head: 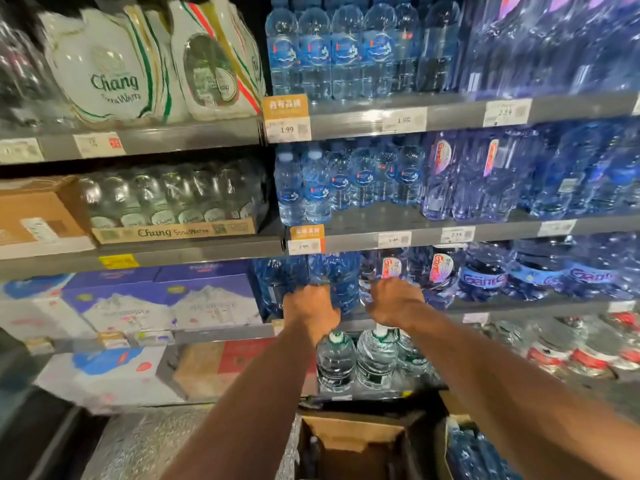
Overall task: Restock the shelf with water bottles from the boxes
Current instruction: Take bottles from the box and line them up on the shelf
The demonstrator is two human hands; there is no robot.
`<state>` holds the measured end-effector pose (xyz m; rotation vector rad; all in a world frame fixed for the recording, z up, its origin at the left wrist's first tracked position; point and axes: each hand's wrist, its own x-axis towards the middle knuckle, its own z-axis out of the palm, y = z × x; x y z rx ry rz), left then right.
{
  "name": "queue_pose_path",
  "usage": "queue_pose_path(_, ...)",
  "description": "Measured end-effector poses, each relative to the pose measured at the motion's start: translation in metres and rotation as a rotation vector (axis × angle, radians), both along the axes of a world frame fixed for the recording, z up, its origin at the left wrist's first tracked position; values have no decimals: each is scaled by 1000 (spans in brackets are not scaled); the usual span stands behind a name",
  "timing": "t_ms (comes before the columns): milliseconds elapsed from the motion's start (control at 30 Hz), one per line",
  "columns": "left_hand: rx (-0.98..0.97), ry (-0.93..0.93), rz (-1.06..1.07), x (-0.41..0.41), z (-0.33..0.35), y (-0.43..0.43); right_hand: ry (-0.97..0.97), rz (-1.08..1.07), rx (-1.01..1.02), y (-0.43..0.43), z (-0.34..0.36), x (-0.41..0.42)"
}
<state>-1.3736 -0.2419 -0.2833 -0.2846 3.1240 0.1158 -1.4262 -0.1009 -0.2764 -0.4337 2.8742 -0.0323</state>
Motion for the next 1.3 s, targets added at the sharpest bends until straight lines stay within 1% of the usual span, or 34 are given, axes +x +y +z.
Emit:
queue_pose_path(200, 47, -130, 4, 65, -33, 12, -112, -14, 27, 10, -36, 78)
queue_pose_path(367, 25, -216, 4, 97, -60, 17, -190, -8, 9, 20, -65, 109)
queue_pose_path(500, 64, -265, 30, 95, -78, 22, -207, 16, 35, 24, -85, 108)
queue_pose_path(633, 90, -312, 50, 73, -100, 28, -216, 14, 34, 26, -110, 86)
queue_pose_path(767, 87, -413, 68, 41, -130, 35, -304, 8, 7, 37, -149, 55)
queue_pose_path(867, 101, -485, 71, 20, -168, 38, -380, -26, -10, 46, -186, 32)
queue_pose_path(1033, 143, -627, 92, 7, -241, 36, -490, -128, 42, 57, -257, 21)
queue_pose_path(1133, 195, -675, 90, 7, -297, 23, -573, -184, 65, 56, -312, 26)
queue_pose_path(1300, 182, -753, 31, 4, -401, -1, -689, -245, 69, 40, -417, 30)
